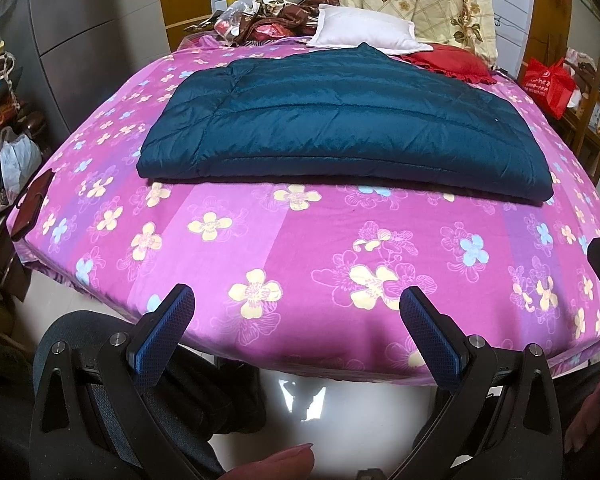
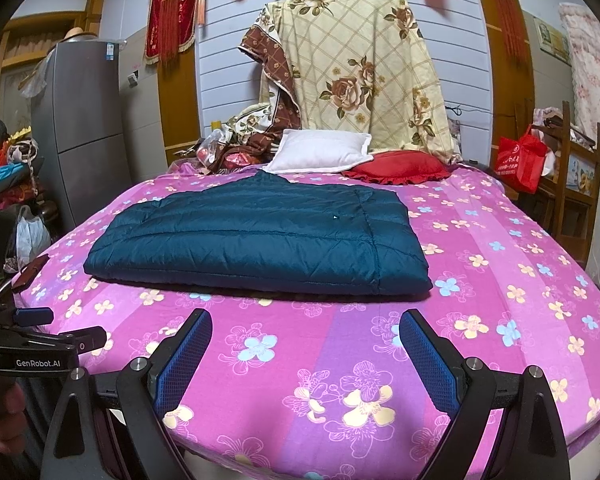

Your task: Fold large clothes

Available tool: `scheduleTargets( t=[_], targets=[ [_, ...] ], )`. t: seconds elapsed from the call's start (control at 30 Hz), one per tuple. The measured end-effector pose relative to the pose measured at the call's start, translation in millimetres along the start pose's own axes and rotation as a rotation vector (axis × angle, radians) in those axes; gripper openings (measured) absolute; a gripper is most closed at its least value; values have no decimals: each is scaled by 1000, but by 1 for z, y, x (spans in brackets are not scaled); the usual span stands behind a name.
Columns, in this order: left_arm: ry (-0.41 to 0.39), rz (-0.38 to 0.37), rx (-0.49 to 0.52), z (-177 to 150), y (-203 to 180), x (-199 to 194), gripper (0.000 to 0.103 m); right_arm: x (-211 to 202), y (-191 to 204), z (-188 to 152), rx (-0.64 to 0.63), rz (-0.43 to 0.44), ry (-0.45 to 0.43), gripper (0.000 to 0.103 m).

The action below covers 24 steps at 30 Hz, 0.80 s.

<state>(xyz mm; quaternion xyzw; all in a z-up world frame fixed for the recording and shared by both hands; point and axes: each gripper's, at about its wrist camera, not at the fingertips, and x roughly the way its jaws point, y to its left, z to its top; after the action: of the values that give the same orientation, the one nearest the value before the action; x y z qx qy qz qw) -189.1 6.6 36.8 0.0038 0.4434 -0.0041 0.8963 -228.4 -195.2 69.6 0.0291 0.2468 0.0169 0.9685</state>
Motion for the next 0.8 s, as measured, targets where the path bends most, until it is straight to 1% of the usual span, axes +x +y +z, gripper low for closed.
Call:
scheduleTargets(
  t=[0.8],
  targets=[
    [3,8,-5,1,2,0,103,0,0,2,-13,-1,1,93]
  ],
)
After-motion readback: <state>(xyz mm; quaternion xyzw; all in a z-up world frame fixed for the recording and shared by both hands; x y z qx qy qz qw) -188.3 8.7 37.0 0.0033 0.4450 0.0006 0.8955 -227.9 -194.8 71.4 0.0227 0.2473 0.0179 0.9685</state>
